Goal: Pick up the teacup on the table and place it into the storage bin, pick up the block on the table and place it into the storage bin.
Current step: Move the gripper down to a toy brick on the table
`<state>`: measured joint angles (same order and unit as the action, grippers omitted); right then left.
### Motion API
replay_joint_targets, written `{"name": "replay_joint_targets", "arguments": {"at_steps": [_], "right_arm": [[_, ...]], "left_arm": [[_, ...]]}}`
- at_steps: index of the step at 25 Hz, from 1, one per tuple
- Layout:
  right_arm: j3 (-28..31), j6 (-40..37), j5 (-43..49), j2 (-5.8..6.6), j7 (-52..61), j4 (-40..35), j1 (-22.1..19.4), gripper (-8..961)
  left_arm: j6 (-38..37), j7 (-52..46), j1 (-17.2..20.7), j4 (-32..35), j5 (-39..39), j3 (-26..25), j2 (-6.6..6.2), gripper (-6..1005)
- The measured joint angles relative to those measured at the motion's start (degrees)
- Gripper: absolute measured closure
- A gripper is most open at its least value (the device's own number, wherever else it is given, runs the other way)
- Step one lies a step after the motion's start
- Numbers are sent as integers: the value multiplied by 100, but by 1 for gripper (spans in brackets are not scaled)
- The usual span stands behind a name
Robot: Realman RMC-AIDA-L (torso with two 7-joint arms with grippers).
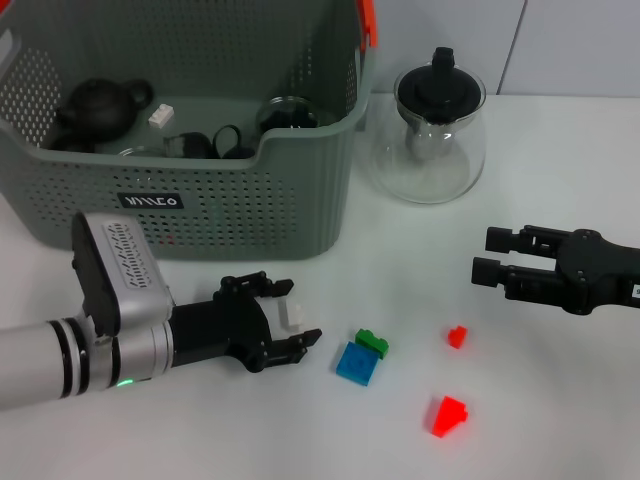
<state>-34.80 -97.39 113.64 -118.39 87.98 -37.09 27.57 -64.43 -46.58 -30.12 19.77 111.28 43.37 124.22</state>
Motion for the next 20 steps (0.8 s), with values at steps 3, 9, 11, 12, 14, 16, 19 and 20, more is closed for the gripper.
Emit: {"name": "replay_joint_targets", "arguments": {"at_steps": [3,9,11,12,14,16,19,20], "right_arm": [[0,0,-1,0,0,0,2,222],[0,0,-1,8,0,0,3,222],[0,0,-3,9,0,0,0,222],[0,0,-5,9,0,0,-2,222],[0,0,-8,9,0,0,-4,222],[0,0,-9,9,0,0,-5,222],[0,0,-10,9,0,0,-7,222],[0,0,-10,9,0,0,-9,221]], "left_arm": [[44,1,-2,-3,0,76,9,272],[-116,-1,28,24,0,84,2,280],[-250,-1,62,46,0,81,-7,281],[-286,1,69,49,0,78,-12,281],[-293,5,81,51,0,79,-17,282],[-268,5,91,52,2,86,-17,283],[-254,7,96,53,4,87,-16,304],[-233,7,97,53,5,88,-16,315]]}}
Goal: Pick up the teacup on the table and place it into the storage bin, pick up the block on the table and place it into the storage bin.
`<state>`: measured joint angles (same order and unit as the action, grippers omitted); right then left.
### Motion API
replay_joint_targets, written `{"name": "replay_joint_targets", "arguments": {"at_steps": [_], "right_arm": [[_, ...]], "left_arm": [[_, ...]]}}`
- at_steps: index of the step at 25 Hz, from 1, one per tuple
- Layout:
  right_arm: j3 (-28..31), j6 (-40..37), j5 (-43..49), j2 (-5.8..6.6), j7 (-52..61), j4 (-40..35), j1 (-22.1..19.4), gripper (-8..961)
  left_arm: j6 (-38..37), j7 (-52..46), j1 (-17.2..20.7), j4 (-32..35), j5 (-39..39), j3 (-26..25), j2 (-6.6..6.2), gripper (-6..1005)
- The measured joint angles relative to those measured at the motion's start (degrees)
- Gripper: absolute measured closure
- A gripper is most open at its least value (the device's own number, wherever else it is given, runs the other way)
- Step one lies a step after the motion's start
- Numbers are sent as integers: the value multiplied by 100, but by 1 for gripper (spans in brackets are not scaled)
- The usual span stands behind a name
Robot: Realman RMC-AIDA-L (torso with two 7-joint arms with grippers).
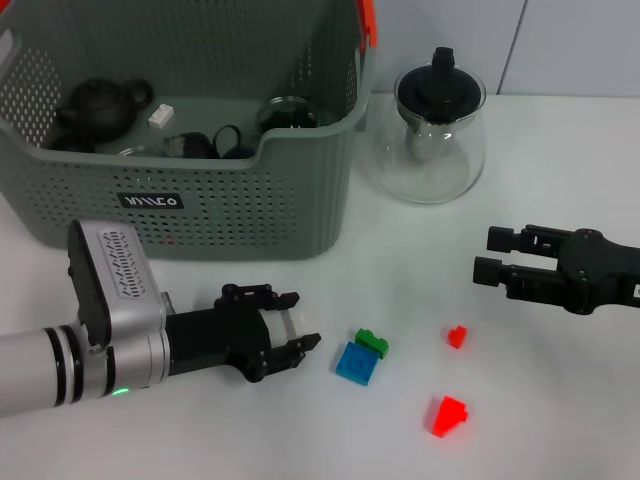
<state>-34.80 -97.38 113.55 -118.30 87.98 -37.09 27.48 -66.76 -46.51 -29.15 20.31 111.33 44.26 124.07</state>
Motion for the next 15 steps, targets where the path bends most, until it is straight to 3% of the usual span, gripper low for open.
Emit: {"name": "replay_joint_targets", "arguments": {"at_steps": [7,15], "right_arm": [[0,0,0,0,0,0,-26,220],[0,0,1,0,0,0,-12,220]], "left_arm": [[124,2,-12,0,3,4,11,436],[210,-28,-13,0,3,4,25,493]]}}
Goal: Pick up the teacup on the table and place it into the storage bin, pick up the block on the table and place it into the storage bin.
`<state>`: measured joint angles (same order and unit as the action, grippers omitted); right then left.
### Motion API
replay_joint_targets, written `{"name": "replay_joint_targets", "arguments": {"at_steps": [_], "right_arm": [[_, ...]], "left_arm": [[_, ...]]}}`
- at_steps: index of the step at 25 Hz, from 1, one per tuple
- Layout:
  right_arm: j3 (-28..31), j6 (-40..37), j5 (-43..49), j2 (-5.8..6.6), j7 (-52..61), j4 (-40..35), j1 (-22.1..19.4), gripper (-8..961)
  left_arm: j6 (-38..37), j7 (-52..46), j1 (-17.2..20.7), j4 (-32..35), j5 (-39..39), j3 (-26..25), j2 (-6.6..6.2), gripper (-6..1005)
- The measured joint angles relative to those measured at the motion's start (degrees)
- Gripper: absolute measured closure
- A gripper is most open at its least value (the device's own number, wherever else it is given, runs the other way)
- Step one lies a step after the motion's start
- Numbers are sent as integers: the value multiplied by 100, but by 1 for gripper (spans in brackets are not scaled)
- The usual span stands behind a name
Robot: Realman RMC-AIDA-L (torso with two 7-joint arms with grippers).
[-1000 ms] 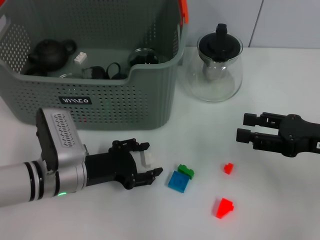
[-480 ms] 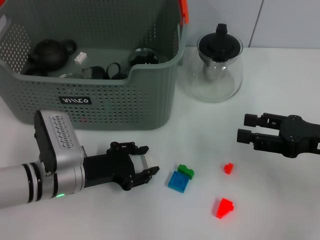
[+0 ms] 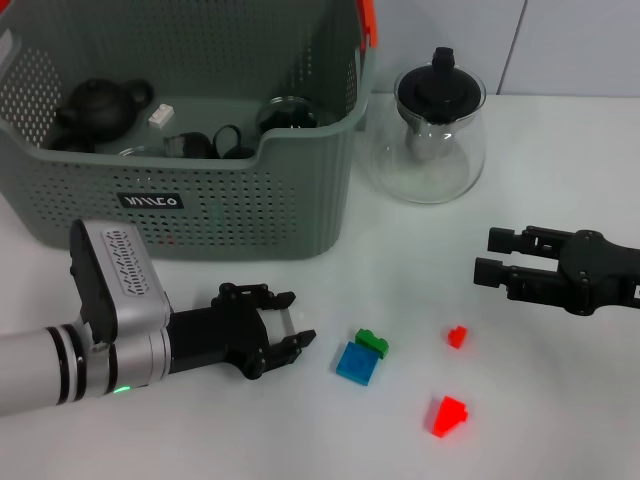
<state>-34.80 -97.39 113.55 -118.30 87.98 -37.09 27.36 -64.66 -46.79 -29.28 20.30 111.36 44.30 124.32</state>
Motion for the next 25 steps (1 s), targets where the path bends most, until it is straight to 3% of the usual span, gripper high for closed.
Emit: {"name": "replay_joint_targets", "arguments": {"at_steps": [10,13,16,20,25], "right_arm": [[0,-13,0,9,44,0,-6,220],[0,-16,-9,11,44,0,-10,220],[-1,-22,-13,14,44,5,0,220],[0,-3,-3,16,44,7,11,221],[-2,5,0,9,44,9,29,221]], "left_arm": [[-283,-176,90,207,-23,-27,-8,564],[-892,-709,319,721,-17,-50,-31,579],[-1888,-1372,742,1695,-46,-163,-55,581],[-3293,-2091,999,2878,-77,-975,-91,569],[-3987,-3182,664,3860,-431,-2001,-236,547]]}}
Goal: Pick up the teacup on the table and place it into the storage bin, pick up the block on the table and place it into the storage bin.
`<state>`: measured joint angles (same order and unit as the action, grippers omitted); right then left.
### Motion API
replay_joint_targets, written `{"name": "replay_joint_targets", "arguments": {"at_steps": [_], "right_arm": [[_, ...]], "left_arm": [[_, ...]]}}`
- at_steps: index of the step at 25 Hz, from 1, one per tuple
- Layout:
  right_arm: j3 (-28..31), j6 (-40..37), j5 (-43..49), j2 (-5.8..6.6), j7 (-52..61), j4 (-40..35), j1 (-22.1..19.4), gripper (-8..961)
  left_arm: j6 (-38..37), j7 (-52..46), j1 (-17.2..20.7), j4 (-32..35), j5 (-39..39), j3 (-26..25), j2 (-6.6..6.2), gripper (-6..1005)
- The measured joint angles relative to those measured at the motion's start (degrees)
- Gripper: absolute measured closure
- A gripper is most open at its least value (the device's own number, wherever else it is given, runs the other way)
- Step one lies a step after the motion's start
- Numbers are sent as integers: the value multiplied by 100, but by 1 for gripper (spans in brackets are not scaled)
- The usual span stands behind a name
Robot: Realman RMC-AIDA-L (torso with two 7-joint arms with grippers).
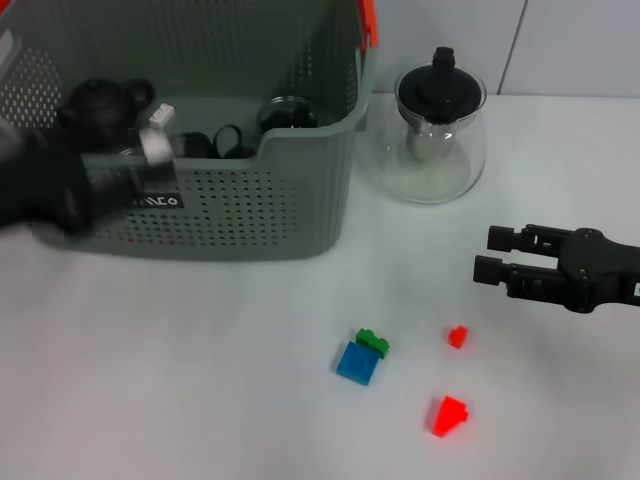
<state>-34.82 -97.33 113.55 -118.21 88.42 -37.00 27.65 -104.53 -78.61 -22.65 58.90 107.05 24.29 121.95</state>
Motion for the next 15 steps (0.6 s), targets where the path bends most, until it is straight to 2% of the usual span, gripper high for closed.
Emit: {"name": "replay_joint_targets", "arguments": {"at_steps": [3,6,11,15], "right_arm": [[-11,0,1,-9,0,0,4,221],[-10,-2,1,-25,-17,0,0,221],[-18,-29,1,-37,-40,0,-1,221],[-36,-46,0,-44,-41,0,13,221]], "left_arm": [[345,-897,-321,274,-272,-248,-108,534],[1172,-1803,-654,266,-305,-248,-260,520],[2741,-2674,-1062,-177,423,416,-523,498],[3452,-3178,-1242,-407,1171,898,-551,481]]}}
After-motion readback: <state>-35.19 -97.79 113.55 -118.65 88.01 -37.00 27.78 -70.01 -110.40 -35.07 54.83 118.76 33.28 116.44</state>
